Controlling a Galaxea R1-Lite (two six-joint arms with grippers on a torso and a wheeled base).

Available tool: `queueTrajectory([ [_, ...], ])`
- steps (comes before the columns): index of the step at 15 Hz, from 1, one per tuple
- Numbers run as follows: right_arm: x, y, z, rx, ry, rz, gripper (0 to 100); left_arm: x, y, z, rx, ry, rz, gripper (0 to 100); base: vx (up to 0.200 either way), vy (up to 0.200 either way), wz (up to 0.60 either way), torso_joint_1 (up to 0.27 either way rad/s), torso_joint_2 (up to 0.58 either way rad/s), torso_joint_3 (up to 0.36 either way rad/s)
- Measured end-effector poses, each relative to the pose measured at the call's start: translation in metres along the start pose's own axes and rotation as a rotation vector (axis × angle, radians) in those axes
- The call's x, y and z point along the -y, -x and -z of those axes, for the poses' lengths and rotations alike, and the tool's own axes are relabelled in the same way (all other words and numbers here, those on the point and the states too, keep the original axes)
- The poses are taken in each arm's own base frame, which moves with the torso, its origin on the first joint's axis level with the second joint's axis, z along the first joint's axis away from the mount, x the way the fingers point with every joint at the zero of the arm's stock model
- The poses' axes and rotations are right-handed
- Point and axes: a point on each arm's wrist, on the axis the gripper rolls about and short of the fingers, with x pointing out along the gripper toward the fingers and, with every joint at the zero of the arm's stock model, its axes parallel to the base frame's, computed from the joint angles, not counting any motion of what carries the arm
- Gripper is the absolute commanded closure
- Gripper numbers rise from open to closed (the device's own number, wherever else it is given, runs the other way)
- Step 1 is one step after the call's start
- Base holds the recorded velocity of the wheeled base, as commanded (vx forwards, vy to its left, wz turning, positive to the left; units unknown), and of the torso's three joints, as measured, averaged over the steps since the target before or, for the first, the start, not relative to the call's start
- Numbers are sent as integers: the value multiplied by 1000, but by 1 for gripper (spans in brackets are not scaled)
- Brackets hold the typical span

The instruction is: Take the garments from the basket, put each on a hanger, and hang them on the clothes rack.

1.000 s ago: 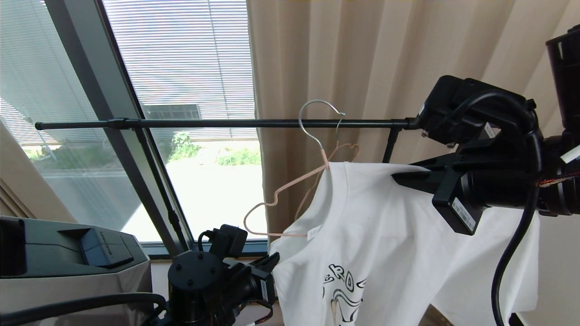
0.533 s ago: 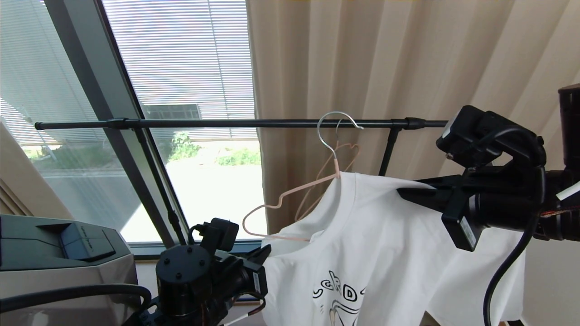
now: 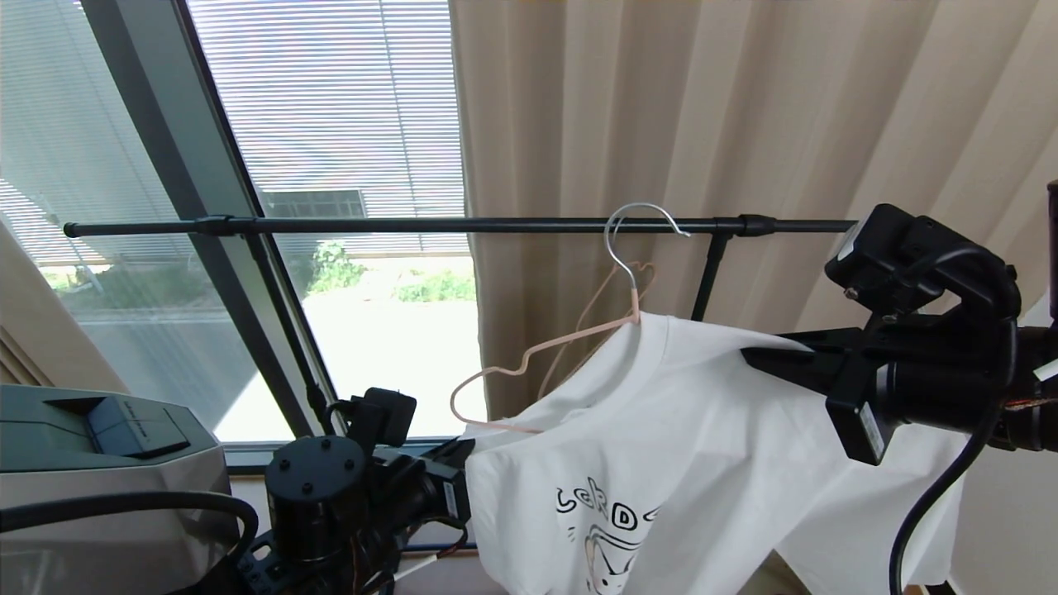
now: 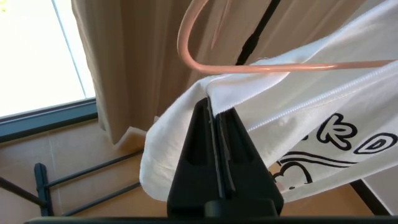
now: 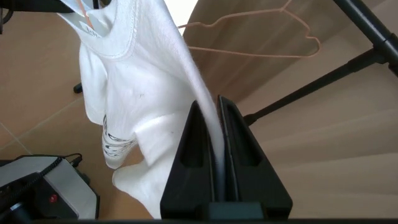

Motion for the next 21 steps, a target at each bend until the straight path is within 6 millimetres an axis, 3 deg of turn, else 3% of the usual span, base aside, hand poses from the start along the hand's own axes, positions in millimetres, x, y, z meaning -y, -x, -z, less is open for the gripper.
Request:
queueTrajectory([
  [12, 1, 10, 3, 7, 0, 17, 100, -24, -3, -9, 32, 17, -77, 100, 0, 0, 0, 0, 0, 0],
  [21, 6, 9, 12, -21, 51, 49, 100, -24, 2, -20, 73, 21, -72, 100, 0, 0, 0, 0, 0, 0],
])
